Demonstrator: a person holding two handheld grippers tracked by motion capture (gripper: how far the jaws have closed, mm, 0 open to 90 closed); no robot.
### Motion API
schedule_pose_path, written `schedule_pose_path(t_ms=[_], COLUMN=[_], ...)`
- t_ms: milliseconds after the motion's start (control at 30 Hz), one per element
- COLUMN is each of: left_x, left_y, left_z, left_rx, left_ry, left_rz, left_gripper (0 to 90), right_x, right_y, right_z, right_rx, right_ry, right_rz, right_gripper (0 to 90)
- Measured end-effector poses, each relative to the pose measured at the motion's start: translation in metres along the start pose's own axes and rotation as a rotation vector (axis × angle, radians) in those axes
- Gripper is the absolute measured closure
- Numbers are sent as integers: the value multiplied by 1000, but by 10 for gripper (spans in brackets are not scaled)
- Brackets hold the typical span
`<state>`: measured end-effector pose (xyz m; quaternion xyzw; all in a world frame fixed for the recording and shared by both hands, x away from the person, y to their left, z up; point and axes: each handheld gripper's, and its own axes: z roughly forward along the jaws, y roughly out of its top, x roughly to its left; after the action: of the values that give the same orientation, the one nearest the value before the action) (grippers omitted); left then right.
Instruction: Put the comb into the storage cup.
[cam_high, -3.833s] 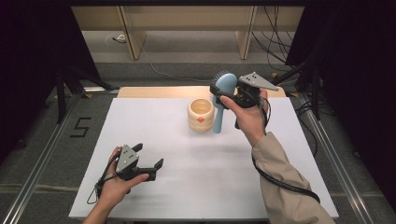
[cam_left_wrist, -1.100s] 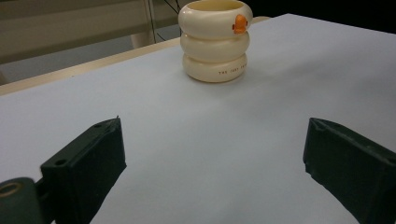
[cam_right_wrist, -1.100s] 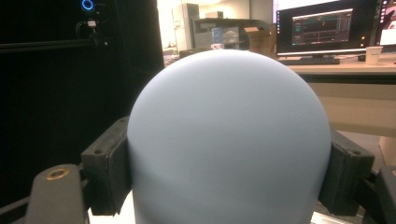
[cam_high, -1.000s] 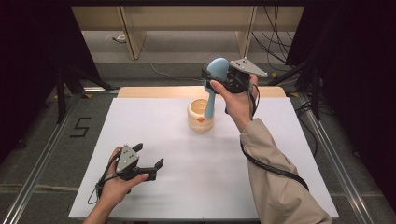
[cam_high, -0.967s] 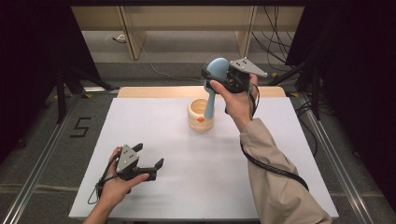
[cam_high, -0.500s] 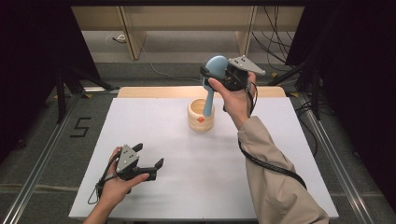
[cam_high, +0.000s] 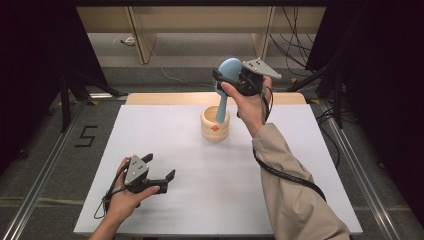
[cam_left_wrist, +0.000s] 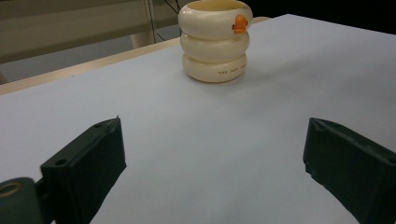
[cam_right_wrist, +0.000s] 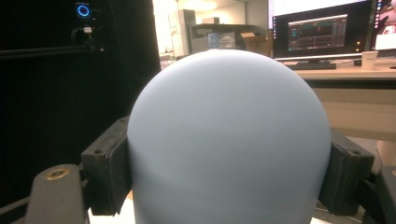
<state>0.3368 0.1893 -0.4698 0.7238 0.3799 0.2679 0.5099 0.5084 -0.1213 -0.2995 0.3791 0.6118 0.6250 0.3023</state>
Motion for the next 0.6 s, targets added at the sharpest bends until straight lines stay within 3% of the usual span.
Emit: schedule_pose_path(t_ms=[600], left_x=[0], left_y=[0], left_z=[0], left_rx=[0], left_ry=[0], left_rz=[0], left_gripper=[52], right_x=[-2], right_y=[-3], right_z=[4], right_rx=[-2], right_ry=[-10], right_rz=[-8], right_gripper=[206])
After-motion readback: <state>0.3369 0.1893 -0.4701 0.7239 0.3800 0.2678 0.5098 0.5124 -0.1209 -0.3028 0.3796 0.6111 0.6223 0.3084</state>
